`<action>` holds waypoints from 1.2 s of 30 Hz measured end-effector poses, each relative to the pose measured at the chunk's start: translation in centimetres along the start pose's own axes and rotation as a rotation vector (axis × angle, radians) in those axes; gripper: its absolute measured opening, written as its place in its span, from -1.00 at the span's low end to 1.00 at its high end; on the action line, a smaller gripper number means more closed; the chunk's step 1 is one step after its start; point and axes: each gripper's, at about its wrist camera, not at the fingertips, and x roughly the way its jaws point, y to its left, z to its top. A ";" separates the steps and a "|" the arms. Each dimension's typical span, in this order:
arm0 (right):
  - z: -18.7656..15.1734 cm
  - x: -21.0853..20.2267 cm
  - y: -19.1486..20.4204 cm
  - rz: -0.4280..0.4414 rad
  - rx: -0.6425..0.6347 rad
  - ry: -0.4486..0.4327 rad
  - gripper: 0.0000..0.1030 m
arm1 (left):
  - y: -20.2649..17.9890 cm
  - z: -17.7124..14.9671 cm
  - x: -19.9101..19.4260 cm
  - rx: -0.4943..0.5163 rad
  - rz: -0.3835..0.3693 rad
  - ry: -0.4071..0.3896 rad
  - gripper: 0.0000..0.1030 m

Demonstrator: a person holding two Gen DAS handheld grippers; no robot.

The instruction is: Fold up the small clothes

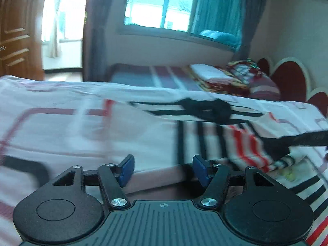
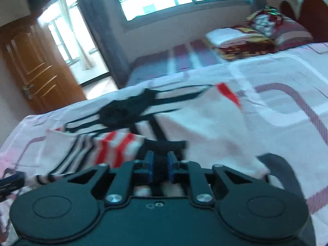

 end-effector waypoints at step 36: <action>2.7 9.3 6.8 0.061 -0.193 0.014 -0.51 | 4.3 6.3 8.5 0.039 0.033 0.033 0.22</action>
